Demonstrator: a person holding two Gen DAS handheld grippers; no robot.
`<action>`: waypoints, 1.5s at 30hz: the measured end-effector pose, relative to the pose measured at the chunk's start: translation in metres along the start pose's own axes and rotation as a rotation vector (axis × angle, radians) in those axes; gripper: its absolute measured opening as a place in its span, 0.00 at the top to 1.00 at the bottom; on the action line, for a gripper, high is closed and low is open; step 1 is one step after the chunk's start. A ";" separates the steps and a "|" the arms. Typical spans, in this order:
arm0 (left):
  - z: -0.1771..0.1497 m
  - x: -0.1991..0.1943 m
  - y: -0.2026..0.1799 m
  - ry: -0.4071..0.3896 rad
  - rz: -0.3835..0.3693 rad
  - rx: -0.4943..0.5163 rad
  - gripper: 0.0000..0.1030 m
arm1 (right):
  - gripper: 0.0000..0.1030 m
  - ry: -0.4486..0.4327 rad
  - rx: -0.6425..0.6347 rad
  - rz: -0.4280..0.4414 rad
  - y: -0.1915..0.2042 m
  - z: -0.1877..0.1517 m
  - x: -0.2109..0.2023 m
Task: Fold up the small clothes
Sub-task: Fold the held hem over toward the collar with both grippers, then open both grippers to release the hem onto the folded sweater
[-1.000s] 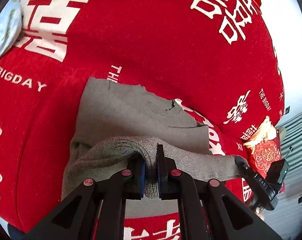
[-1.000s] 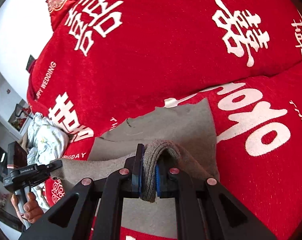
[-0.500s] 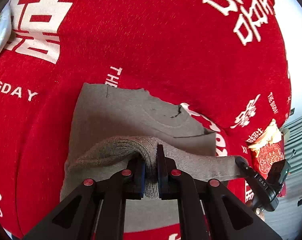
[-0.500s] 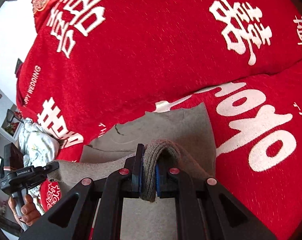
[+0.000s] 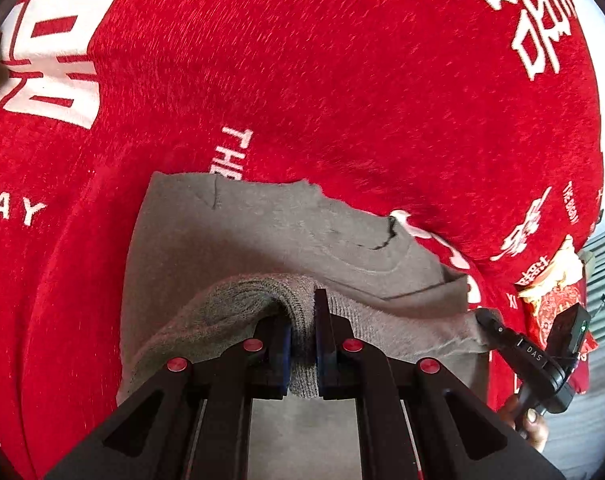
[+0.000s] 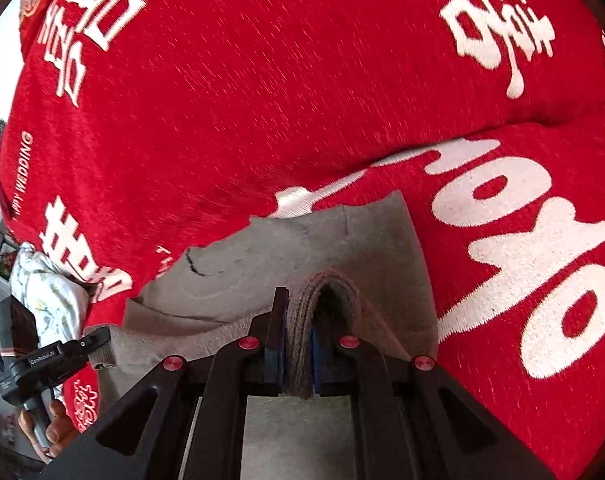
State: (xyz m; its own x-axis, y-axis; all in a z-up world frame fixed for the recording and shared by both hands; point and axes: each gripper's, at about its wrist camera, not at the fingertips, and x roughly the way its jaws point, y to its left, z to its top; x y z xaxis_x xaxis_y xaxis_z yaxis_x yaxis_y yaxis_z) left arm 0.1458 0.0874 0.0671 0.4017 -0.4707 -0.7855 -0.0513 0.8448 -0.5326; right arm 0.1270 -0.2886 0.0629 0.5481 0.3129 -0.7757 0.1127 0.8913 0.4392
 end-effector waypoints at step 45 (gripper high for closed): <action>-0.028 0.070 -0.018 -0.048 0.328 0.392 0.01 | 0.20 0.047 -0.346 -0.209 0.036 -0.016 0.069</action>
State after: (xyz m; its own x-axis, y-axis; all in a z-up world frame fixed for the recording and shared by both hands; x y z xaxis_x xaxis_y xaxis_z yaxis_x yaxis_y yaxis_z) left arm 0.1489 0.0318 0.0126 0.4643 -0.1601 -0.8711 0.1612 0.9824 -0.0946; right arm 0.1557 -0.2298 0.0176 0.5038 0.1210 -0.8553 -0.0723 0.9926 0.0978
